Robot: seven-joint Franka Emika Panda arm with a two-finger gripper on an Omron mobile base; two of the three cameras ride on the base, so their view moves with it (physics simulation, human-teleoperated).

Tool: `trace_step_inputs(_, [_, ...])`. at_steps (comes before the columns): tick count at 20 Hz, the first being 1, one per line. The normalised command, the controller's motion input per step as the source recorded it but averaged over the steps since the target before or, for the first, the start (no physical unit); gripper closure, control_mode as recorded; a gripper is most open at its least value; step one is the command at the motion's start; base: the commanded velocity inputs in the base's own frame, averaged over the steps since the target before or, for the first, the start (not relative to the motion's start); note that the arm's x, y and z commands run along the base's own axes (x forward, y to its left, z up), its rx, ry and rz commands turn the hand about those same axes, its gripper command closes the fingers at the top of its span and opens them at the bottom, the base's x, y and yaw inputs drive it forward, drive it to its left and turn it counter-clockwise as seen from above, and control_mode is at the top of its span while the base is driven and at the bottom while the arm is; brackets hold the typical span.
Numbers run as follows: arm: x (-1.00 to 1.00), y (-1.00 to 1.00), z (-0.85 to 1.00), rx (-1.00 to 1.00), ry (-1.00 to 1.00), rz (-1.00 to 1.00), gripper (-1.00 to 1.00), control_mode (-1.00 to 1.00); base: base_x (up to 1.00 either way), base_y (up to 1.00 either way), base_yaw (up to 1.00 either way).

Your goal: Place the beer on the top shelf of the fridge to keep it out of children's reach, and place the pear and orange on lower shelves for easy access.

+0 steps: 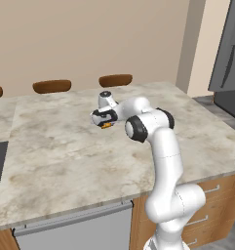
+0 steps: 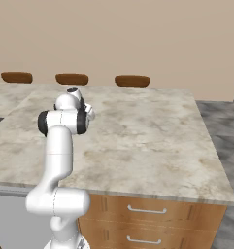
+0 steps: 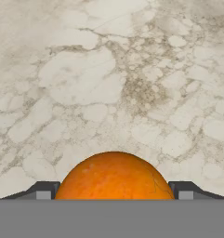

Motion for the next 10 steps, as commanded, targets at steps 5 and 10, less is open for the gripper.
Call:
trace_step_inputs(5, [-0.97, -0.25, 0.05, 0.0, 0.0, 0.0, 1.0, -1.0, 0.0, 0.0, 0.0])
trace_step_inputs(10, [-1.0, -0.59, 0.24, 0.02, -0.07, 0.0, 1.0, -1.0, 0.0, 0.0, 0.0])
